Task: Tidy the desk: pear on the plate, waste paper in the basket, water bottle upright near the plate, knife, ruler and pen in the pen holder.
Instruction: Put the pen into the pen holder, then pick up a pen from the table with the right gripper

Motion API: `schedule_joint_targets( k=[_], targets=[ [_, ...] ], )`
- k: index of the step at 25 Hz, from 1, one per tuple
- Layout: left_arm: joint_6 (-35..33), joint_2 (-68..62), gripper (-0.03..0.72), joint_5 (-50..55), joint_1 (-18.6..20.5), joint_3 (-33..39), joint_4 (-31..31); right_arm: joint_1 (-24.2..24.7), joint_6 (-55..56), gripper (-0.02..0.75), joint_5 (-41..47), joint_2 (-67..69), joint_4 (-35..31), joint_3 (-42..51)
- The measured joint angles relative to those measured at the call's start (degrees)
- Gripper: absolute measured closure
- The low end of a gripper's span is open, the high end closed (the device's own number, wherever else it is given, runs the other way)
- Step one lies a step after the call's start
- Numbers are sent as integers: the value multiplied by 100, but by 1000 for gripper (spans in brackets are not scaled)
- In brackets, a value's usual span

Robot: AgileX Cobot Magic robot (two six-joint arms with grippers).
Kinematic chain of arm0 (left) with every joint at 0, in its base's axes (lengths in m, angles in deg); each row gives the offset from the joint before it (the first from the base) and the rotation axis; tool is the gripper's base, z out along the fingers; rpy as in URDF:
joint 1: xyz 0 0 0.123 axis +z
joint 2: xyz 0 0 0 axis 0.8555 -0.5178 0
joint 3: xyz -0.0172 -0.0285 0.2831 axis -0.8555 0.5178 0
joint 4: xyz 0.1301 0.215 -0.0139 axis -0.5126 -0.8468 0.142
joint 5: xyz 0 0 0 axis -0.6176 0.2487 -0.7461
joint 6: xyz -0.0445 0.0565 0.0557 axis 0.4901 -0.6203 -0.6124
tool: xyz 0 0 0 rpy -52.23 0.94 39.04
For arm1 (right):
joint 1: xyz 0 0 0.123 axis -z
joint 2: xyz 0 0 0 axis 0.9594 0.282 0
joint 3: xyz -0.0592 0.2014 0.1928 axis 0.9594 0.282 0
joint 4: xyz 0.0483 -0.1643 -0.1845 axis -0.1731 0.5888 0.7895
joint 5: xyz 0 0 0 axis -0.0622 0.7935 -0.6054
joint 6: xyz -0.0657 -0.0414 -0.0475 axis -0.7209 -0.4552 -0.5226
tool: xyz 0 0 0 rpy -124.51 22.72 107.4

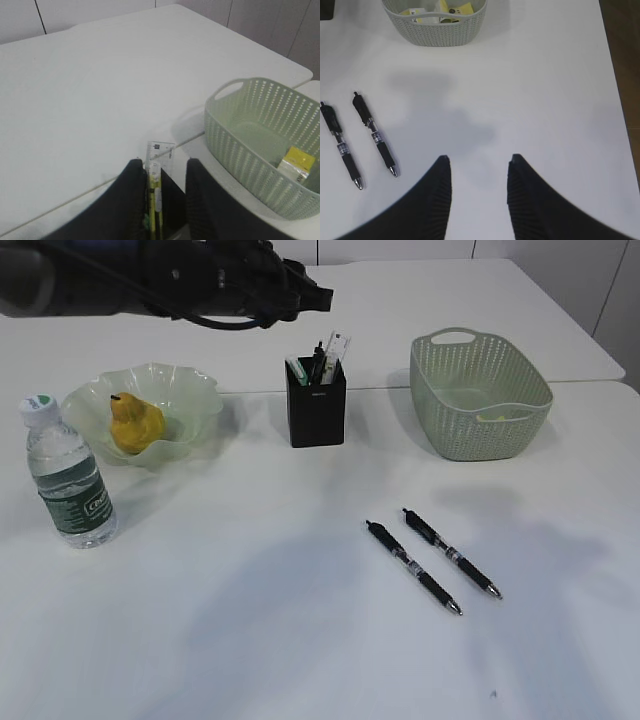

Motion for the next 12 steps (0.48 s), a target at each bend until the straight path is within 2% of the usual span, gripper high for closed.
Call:
schedule_joint_targets(
  k=[12],
  targets=[
    [0,1047,479,2368,0,0,-102,0,-1021,424,0,27,-553,0]
  ],
)
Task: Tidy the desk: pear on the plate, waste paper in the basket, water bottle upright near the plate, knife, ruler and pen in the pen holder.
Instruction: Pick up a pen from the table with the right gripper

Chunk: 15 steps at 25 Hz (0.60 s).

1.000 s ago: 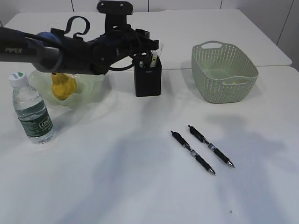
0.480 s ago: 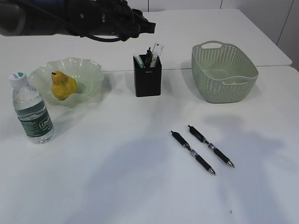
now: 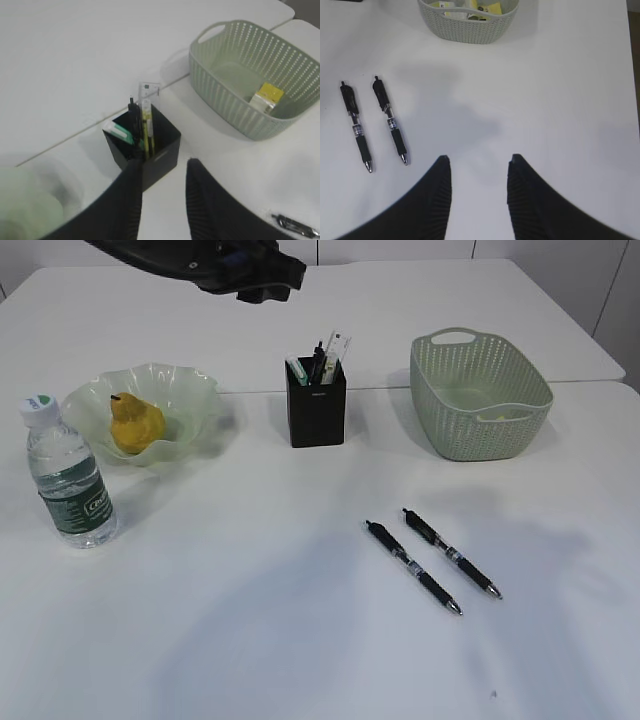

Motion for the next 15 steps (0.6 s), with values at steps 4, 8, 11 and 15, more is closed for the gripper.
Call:
schedule_joint_targets(
  k=[4,8,11,15],
  targets=[
    [0,366,479,830,0,0,-27,0,-290,424,0,270,-297,0],
    [0,718,479,1586,0,0,-126,0,-588,424,31,664,-584,-90],
    [0,977,479,2009,0,0,-255,-46,-730,424,202,979,-637,-388],
    [0,1280,479,2492,0,0,-406,-166,-803,424,435,1343,-647,-808]
  ],
)
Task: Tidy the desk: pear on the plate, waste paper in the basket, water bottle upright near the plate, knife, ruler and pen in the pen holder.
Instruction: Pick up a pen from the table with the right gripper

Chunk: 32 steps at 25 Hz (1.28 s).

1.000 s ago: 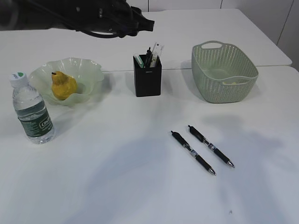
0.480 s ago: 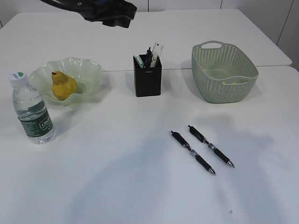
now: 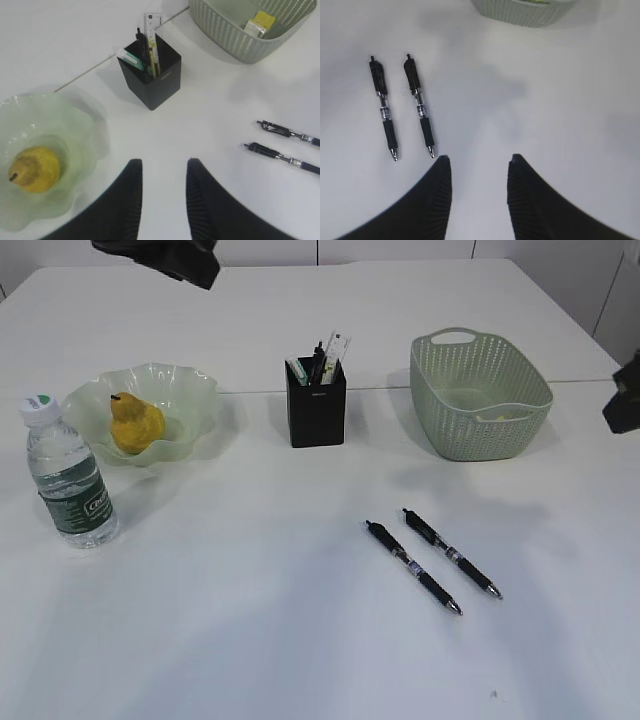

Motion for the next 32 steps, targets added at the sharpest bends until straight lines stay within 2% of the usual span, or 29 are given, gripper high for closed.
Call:
schedule_joint_targets(
  k=[7,12,15,19,23,32],
  targets=[
    [0,408,479,808,0,0,-23,-48,-120,424,308,572,-158,-511],
    [0,549,478,1498,0,0,117,-62,-502,424,506,1140,-571,-762],
    [0,657,478,2010,0,0,205,-250,-697,424,556,1487,-633,-933],
    [38,934,478,2167,0,27,229,-623,-762,424,593,1821,-583,-1176],
    [119,1494,478,2179,0,476,229,-1091,-582,424,851,2322,-179,-1572],
    [146,2431,478,2202,0,1764,229,-1214,-311,424,1037,2780,277,-2031]
  ],
)
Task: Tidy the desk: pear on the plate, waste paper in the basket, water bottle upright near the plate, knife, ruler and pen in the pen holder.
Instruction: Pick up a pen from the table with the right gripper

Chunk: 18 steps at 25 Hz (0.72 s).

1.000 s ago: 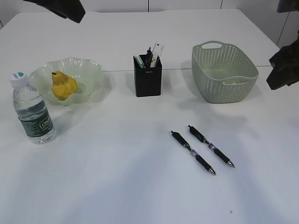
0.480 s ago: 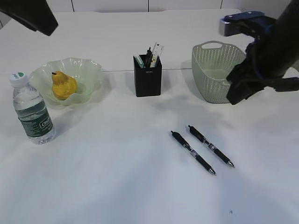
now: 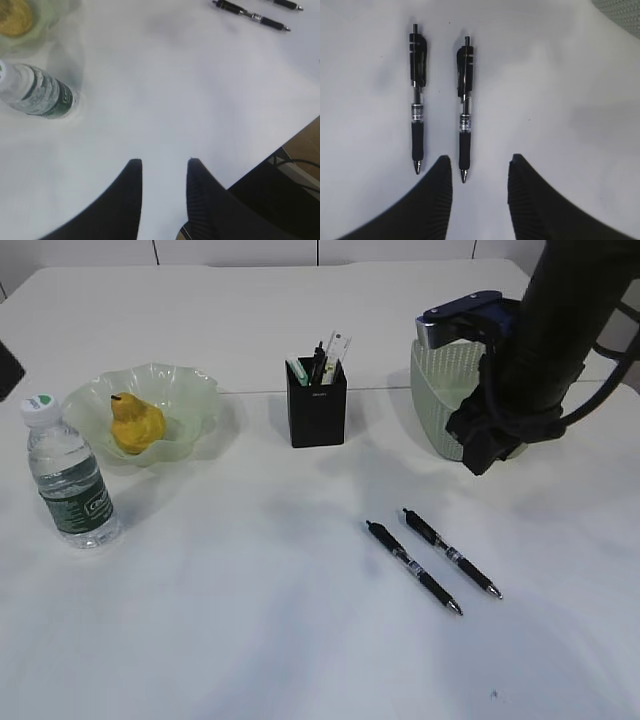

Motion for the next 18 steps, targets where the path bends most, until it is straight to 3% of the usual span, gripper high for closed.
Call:
schedule_joint_targets(
  k=[12,18],
  targets=[
    [27,1093,475,-581,0,1906,161,0,20,417,-171,744,13,-40],
    [49,1367,451,-716,0,2388,230,0,20,351,-237,882,48,-126]
  ],
)
